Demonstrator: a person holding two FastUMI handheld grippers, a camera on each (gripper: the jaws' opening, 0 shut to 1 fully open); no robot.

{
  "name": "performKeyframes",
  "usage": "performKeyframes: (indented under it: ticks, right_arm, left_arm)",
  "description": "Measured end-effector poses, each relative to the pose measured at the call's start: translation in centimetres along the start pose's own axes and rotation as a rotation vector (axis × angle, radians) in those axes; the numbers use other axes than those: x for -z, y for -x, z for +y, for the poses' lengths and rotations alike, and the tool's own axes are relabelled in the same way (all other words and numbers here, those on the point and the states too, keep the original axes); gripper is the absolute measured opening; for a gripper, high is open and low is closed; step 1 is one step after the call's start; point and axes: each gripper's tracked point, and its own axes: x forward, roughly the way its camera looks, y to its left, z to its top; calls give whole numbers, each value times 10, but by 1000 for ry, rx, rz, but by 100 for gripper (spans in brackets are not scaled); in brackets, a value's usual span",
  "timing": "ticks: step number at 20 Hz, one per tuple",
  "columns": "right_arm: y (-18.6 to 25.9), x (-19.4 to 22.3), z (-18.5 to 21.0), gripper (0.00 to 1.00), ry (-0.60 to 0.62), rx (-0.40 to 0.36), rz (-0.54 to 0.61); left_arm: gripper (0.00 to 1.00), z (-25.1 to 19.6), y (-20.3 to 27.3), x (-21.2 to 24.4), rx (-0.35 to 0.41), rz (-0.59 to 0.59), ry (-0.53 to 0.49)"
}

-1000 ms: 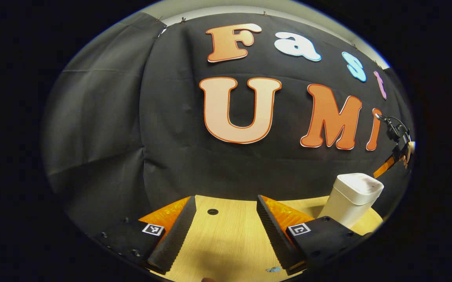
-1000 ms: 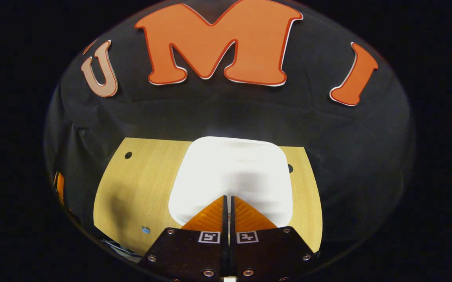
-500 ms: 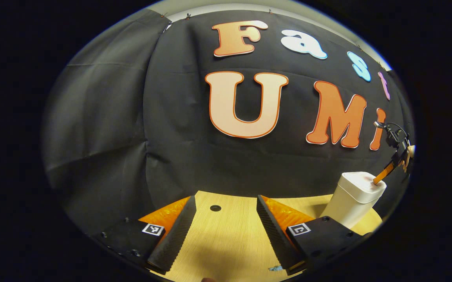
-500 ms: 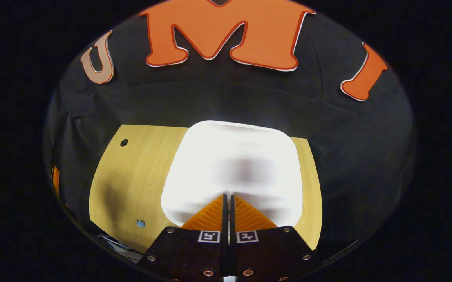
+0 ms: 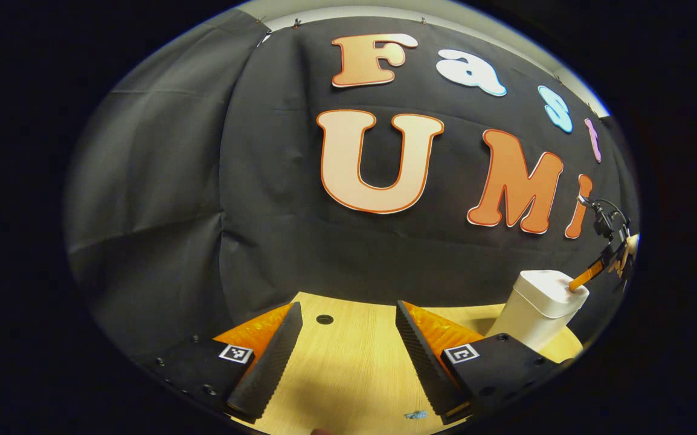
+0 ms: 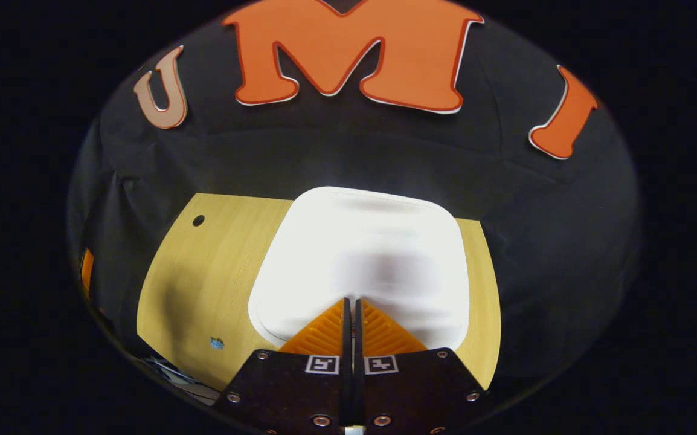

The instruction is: Press the lid of the desktop garbage bin to open it, pick up the crumpled paper on the desktop and throw it into the bin, then pick up the pop can on the desktop and drop it into the bin, and finally close the garbage bin lid.

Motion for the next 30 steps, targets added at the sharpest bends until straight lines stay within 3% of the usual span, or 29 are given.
performKeyframes:
  ticks: [3,6,8,15,22,24,25,30]
  right_arm:
    - [9,-9,-1,1,-35,66,-157]
    - [37,-26,10,1,-92,15,-325]
    - [66,-31,3,1,-75,67,-402]
    - [125,-2,24,1,-104,36,-540]
    - [134,40,38,5,-89,42,-573]
    - [135,48,43,22,-89,32,-576]
    - [136,51,47,39,-83,11,-588]
    - [135,55,60,83,-26,0,-612]
  left_arm:
    - [98,-1,5,-4,5,-3,-19]
    - [99,0,11,-18,-2,-33,-42]
    - [99,-4,14,-23,8,-47,-41]
    - [99,-15,26,-30,23,-78,-33]
    - [99,-26,31,-21,37,-72,-54]
    - [99,-32,32,-16,49,-67,-61]
    - [99,-35,30,-13,54,-62,-66]
    - [99,-58,26,10,104,-32,-68]
